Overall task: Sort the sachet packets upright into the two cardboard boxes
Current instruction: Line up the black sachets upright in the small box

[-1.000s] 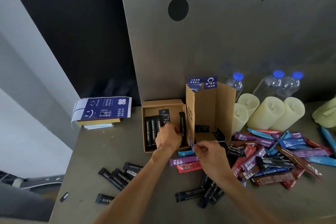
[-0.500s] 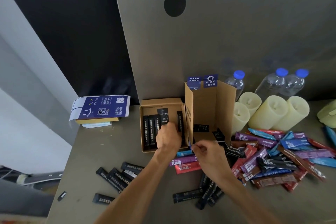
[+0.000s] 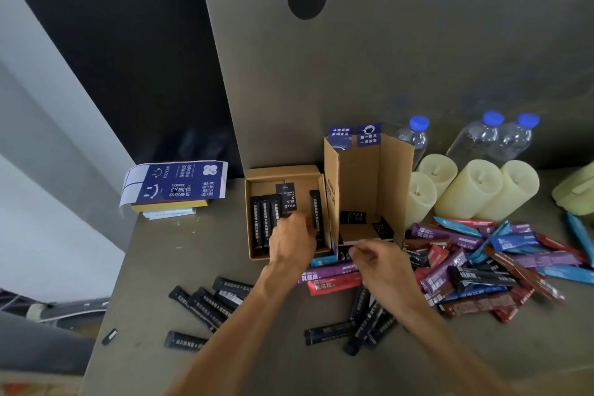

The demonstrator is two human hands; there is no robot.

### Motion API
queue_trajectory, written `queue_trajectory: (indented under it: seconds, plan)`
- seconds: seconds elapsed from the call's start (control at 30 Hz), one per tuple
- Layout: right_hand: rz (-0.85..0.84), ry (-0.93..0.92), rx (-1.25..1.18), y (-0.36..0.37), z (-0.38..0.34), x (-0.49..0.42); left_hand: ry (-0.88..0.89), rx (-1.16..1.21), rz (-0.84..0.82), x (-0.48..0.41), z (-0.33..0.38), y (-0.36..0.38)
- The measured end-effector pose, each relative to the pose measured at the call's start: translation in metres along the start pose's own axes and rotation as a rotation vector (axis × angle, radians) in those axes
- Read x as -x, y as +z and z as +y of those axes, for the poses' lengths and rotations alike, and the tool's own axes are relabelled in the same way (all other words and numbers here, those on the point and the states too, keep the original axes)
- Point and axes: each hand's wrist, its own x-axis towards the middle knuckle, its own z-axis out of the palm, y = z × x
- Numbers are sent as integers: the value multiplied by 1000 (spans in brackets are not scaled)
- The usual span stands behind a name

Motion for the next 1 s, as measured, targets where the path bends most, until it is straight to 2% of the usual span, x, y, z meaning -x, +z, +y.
queue_trajectory:
  seconds: [0.13, 0.33, 0.43, 0.73, 1.0]
  plan:
    - [83, 58, 15, -25, 23, 20, 88, 167, -2, 43, 0, -13]
    - [99, 143, 62, -41, 56, 51, 161, 56, -171, 104, 1, 13]
    - [59, 168, 28, -36, 68, 60, 162, 23, -225, 125, 5, 30]
    - [-100, 139, -68, -36, 74, 62, 73, -114, -247, 137, 27, 60]
    - [-236, 175, -133, -50, 83, 47, -3, -46, -197, 142, 37, 60]
